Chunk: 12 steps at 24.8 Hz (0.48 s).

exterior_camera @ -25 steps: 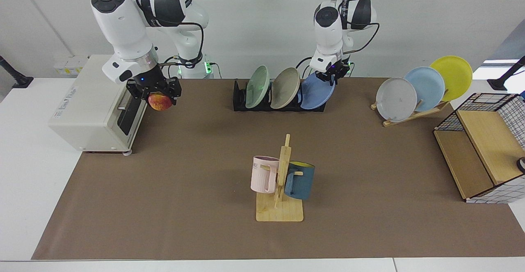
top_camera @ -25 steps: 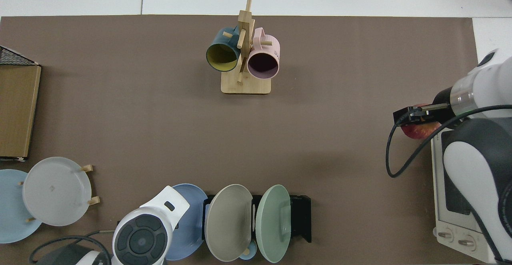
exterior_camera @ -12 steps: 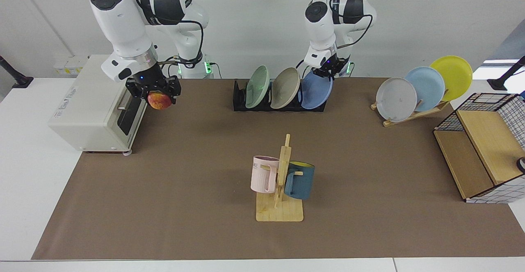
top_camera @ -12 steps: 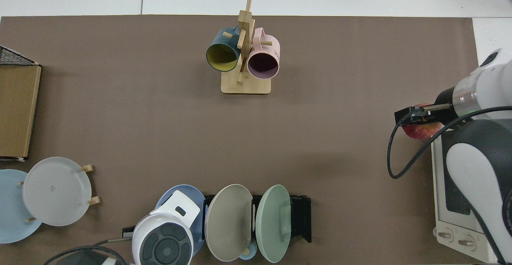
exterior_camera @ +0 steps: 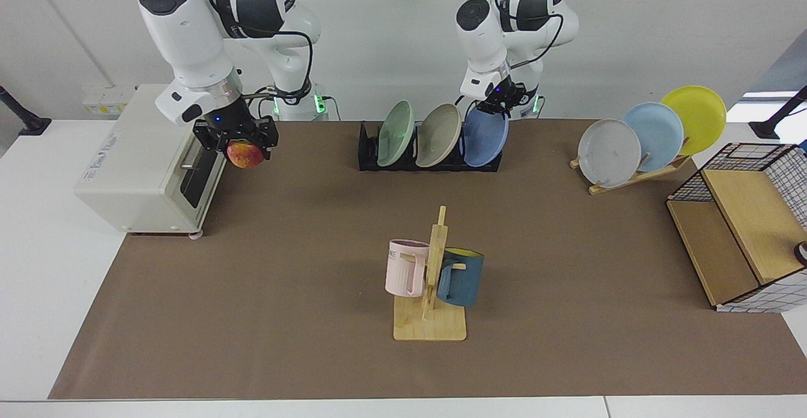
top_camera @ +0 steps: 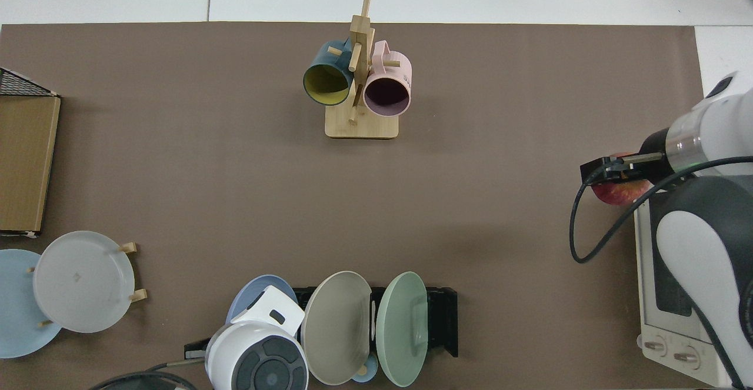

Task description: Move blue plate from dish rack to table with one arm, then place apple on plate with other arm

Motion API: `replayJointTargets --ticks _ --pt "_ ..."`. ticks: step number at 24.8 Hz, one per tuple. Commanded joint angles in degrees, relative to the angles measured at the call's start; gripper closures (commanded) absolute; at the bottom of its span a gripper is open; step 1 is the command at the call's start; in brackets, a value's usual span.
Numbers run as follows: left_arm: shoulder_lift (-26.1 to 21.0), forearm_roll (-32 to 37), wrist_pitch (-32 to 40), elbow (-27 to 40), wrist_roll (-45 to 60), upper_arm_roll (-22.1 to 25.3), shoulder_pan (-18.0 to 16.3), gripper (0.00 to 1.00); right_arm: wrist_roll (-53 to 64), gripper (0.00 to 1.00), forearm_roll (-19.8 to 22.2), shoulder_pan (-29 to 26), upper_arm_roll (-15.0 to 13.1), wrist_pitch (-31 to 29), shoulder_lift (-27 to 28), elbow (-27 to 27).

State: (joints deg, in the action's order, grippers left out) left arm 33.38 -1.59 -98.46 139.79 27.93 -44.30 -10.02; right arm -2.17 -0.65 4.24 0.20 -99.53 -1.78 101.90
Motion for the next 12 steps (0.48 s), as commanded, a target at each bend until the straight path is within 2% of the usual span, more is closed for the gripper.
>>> replayJointTargets --ticks 1,6,8,12 --pt "0.5 3.2 4.9 -4.5 0.2 -0.3 -0.6 1.00 1.7 1.00 -0.3 -0.4 0.2 1.1 -0.9 0.1" --pt "0.5 3.4 8.8 -10.1 -2.8 1.2 -1.4 1.00 1.6 1.00 -0.3 -0.3 0.2 1.1 -1.1 0.1" --pt "0.3 3.4 9.3 -13.2 -5.8 4.0 -2.3 1.00 1.6 1.00 -0.3 -0.1 0.2 0.8 -1.1 0.2" --pt "-2.3 3.2 5.7 -16.9 -11.6 12.6 -2.4 1.00 1.6 1.00 -0.3 -0.1 0.2 0.0 -1.1 0.5"
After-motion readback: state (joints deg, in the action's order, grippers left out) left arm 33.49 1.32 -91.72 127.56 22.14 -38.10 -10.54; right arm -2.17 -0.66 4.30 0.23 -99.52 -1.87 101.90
